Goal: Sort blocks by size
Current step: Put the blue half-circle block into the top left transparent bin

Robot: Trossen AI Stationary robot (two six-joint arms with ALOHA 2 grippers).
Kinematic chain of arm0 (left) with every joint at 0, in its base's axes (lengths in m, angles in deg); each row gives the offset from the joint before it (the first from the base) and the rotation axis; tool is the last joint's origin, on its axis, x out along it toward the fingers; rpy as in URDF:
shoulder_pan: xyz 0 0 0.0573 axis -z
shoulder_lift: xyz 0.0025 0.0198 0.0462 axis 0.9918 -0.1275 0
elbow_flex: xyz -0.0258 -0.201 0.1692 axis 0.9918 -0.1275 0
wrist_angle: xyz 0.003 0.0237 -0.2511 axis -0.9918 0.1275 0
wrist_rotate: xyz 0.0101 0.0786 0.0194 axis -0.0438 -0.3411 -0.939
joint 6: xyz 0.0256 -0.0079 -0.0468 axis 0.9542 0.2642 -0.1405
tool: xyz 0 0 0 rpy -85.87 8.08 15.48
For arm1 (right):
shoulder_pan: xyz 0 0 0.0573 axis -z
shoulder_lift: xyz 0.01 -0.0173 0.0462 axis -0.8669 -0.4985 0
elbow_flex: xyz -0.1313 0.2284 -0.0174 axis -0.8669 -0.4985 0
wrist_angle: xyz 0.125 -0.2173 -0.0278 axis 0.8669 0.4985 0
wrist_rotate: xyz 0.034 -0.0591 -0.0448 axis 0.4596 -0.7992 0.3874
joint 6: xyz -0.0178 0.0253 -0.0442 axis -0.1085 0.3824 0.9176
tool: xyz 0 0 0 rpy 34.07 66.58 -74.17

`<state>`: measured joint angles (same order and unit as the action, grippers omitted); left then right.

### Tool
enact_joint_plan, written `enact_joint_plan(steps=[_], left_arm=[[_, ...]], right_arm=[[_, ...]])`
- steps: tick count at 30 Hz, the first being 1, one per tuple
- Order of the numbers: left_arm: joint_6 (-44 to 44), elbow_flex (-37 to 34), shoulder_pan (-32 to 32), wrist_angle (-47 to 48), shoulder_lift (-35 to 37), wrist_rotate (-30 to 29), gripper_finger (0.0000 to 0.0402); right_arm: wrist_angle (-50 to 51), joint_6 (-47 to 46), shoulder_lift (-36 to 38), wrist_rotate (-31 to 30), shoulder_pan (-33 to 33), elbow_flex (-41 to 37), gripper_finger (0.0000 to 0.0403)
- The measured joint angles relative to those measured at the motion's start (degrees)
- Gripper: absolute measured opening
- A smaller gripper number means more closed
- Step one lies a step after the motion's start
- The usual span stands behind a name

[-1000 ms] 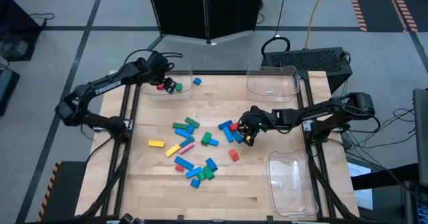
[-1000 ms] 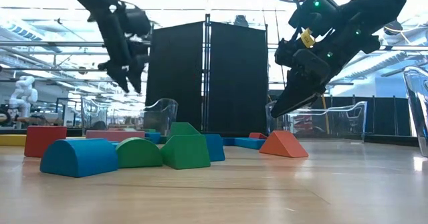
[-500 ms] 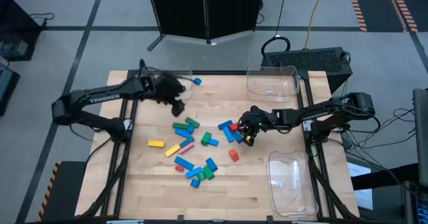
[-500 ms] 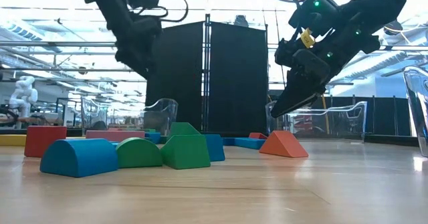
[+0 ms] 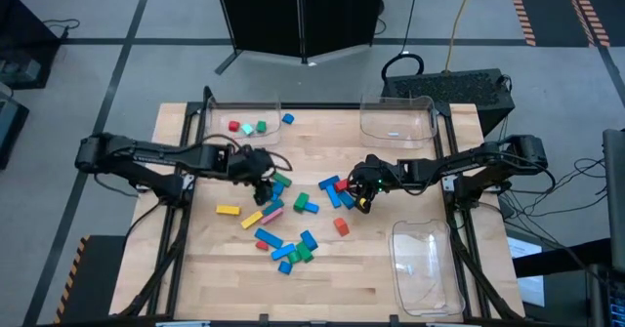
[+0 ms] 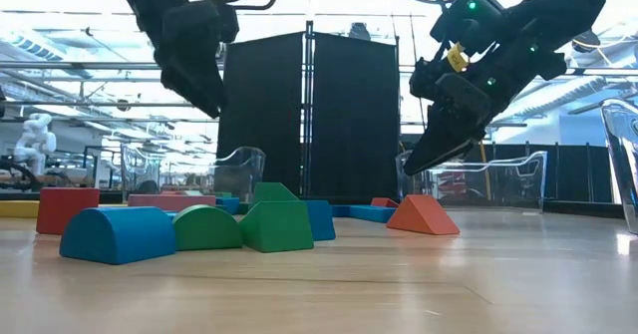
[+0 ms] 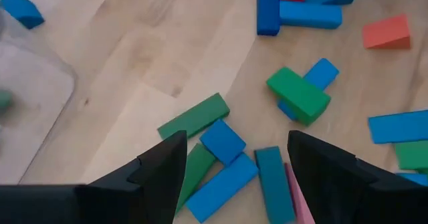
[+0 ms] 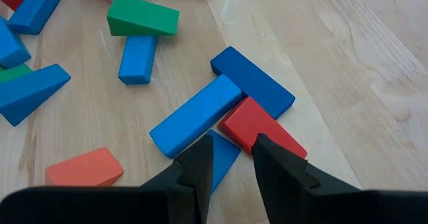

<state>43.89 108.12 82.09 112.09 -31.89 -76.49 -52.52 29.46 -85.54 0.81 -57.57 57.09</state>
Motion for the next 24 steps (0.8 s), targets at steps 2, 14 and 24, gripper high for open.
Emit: enact_joint_plan(steps=[2,14,24], left_arm=[[1.5,-1.8,1.1,-0.7,-0.7,-0.5,0.0261],[1.3,-5.0,-0.1,-10.8,-11.2,-0.8,0.0261],[-1.4,-5.0,-2.6,-14.1,-18.8,-0.9,0.0261]], right_arm=[[0.0,0.0,0.0,0.0,0.0,0.0,0.01],[-0.4,-0.9,0.0,0.0,0.0,0.0,0.01],[-0.2,-0.9,0.0,0.0,0.0,0.0,0.01]])
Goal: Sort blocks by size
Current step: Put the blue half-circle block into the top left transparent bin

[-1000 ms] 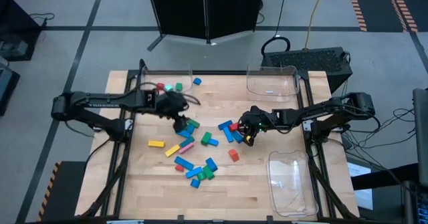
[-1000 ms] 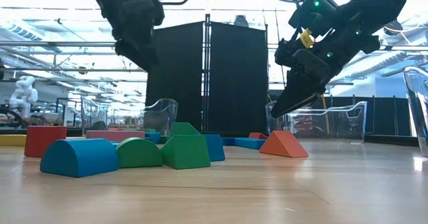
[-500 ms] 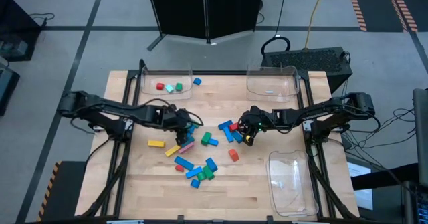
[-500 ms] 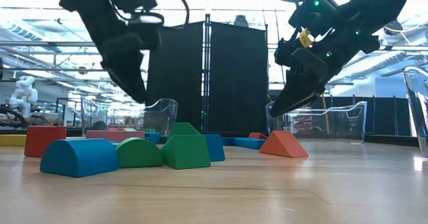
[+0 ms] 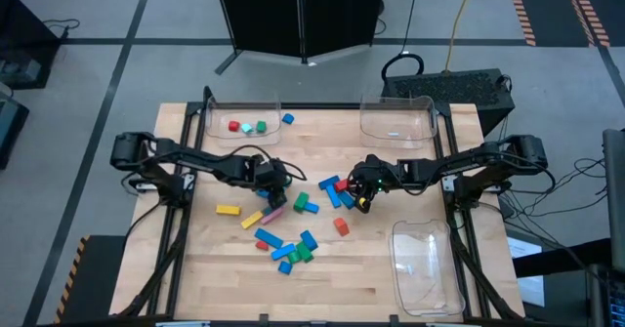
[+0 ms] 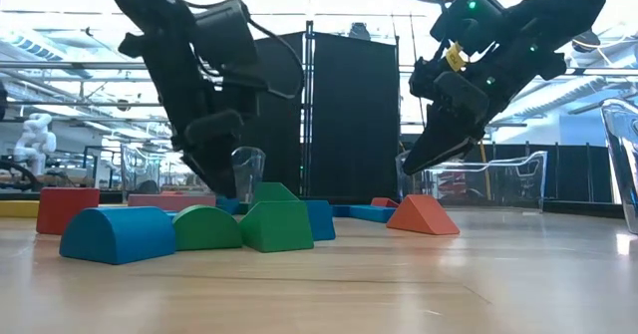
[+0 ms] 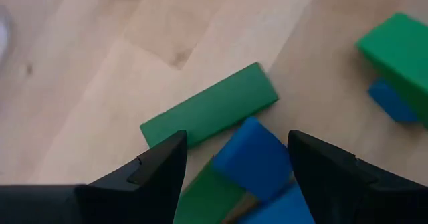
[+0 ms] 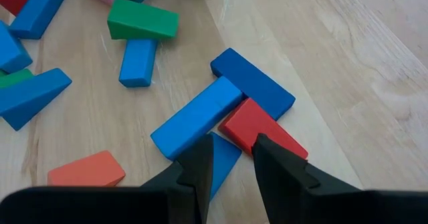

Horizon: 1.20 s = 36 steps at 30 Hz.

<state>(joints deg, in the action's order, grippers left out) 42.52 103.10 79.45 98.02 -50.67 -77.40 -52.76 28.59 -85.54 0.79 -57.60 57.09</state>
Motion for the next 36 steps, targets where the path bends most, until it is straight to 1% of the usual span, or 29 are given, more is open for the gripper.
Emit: enact_joint_plan(steps=[5,12,16,19,21,24,30,34,36], left_arm=[[-4.5,0.1,-1.1,-0.2,-1.6,-0.8,0.0261],[-4.3,0.2,-1.3,-0.1,-2.0,-0.6,0.0261],[-4.3,0.2,-1.4,0.4,-2.0,1.0,0.0256],[-4.4,0.2,-1.3,1.4,-2.0,1.8,0.0237],[-4.6,0.4,-1.3,3.7,-2.2,3.9,0.0219],[-4.8,0.3,-1.2,5.3,-2.2,4.0,0.0187],[-4.8,0.3,-1.2,5.1,-2.2,4.0,0.0127],[-4.7,0.3,-1.2,4.9,-2.2,3.8,0.0099],[-3.3,0.4,-1.3,5.3,-1.9,3.8,0.0091]], right_arm=[[0.0,0.0,0.0,0.0,0.0,0.0,0.01],[0.0,0.0,0.0,0.0,0.0,0.0,0.01],[0.0,0.0,0.0,0.0,0.0,0.0,0.01],[0.0,0.0,0.0,0.0,0.0,0.0,0.01],[0.0,0.0,0.0,0.0,0.0,0.0,0.01],[0.0,0.0,0.0,0.0,0.0,0.0,0.01],[0.0,0.0,0.0,0.0,0.0,0.0,0.01],[0.0,0.0,0.0,0.0,0.0,0.0,0.01],[0.0,0.2,0.0,0.0,0.0,0.0,0.01]])
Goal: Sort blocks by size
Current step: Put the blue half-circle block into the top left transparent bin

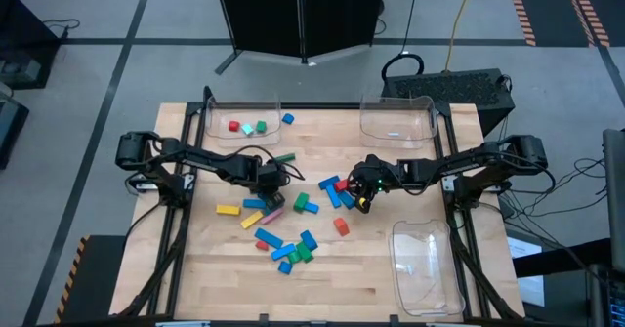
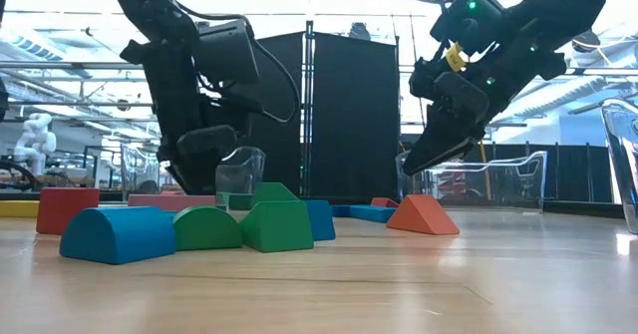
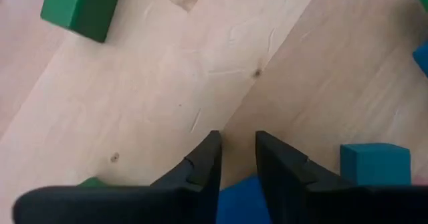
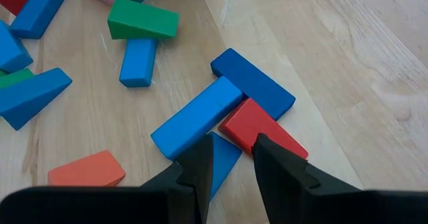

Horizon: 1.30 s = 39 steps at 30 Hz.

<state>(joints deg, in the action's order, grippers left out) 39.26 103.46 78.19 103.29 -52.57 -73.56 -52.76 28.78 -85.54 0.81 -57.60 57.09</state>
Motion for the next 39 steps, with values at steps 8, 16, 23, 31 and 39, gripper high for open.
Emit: enact_joint_plan(steps=[8,16,23,31,39], left_arm=[[0.9,2.4,0.0,10.0,5.7,-0.1,0.0086],[-3.9,2.4,1.2,11.5,6.9,0.1,0.0117],[-6.1,2.4,2.1,11.5,4.7,0.3,0.0205],[-6.7,2.4,2.2,11.5,4.6,3.3,0.0235],[-11.9,0.2,3.5,11.5,4.6,2.8,0.0235]], right_arm=[[-0.1,0.0,0.0,0.0,0.0,0.0,0.01],[-0.1,-0.1,0.0,0.0,0.0,0.0,0.01],[0.2,-0.1,0.0,0.0,0.0,0.0,0.01],[0.1,-0.6,0.0,0.0,0.0,0.0,0.01],[0.0,-0.6,0.0,0.0,0.0,0.0,0.01]])
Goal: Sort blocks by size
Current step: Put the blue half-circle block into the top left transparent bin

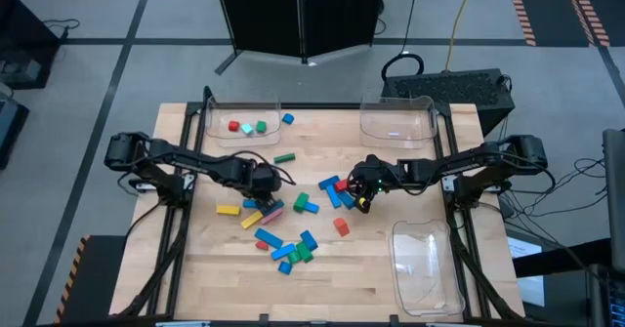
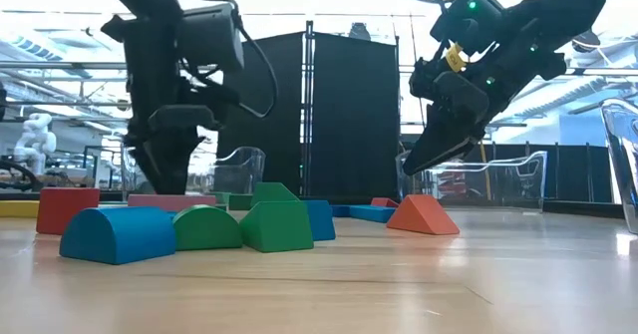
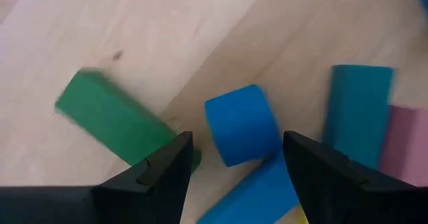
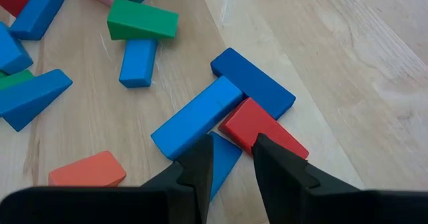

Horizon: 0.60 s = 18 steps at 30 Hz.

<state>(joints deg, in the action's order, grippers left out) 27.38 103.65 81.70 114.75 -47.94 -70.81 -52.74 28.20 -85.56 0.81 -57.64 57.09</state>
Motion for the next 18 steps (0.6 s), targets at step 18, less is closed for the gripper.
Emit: enact_joint_plan(steps=[18], left_arm=[[1.4,-0.8,0.0,-3.1,0.0,-1.1,0.0235]], right_arm=[[0.0,0.0,0.0,0.0,0.0,0.0,0.01]])
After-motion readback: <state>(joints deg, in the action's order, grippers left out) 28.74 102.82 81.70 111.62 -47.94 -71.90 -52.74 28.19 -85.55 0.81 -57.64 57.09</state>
